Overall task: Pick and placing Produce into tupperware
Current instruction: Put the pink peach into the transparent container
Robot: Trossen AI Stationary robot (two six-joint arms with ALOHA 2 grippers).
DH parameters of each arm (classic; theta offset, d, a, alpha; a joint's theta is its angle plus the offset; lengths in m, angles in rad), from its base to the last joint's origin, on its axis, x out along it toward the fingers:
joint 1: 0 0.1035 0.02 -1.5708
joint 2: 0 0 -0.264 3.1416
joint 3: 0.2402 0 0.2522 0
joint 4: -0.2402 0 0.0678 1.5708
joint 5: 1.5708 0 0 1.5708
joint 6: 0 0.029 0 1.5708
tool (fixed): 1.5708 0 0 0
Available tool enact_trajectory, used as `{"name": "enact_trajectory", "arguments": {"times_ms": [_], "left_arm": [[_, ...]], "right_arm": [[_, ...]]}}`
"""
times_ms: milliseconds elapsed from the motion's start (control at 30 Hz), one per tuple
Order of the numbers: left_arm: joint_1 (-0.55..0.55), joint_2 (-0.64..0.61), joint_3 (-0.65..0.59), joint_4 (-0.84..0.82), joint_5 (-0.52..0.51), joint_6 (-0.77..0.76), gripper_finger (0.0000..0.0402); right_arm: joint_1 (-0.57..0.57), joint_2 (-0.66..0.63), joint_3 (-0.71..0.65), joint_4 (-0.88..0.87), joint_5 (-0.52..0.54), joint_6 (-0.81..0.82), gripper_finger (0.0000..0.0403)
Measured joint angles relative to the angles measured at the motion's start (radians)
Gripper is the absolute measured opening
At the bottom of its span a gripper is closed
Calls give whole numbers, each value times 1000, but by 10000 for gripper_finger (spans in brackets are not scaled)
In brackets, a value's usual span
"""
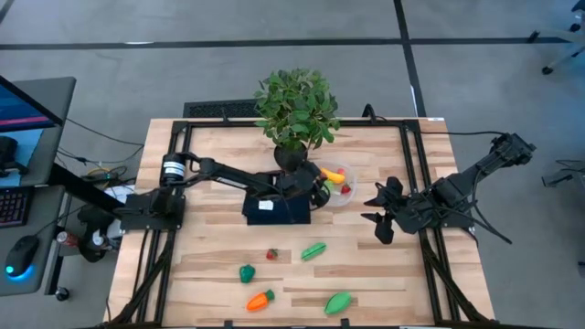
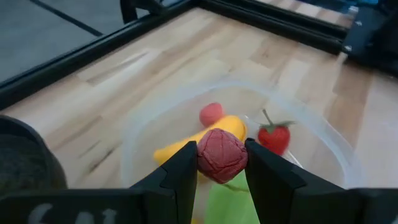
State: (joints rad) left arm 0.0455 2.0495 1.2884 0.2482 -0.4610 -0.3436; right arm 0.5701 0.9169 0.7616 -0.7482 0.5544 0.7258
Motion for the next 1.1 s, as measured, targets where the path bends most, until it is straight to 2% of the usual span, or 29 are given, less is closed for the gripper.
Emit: {"name": "enact_trajectory", "arguments": {"times_ms": [167, 800, 1100], "left_arm": [[23, -2, 2, -14, 69, -37, 115], [17, -2, 0, -16, 81, -3, 116], [5, -1, 0, -7, 88, 26, 157]], "right_arm": [[0, 0, 0, -1, 15, -1, 166], [0, 0, 0, -1, 23, -1, 166], [-1, 0, 0, -1, 23, -4, 166]]}}
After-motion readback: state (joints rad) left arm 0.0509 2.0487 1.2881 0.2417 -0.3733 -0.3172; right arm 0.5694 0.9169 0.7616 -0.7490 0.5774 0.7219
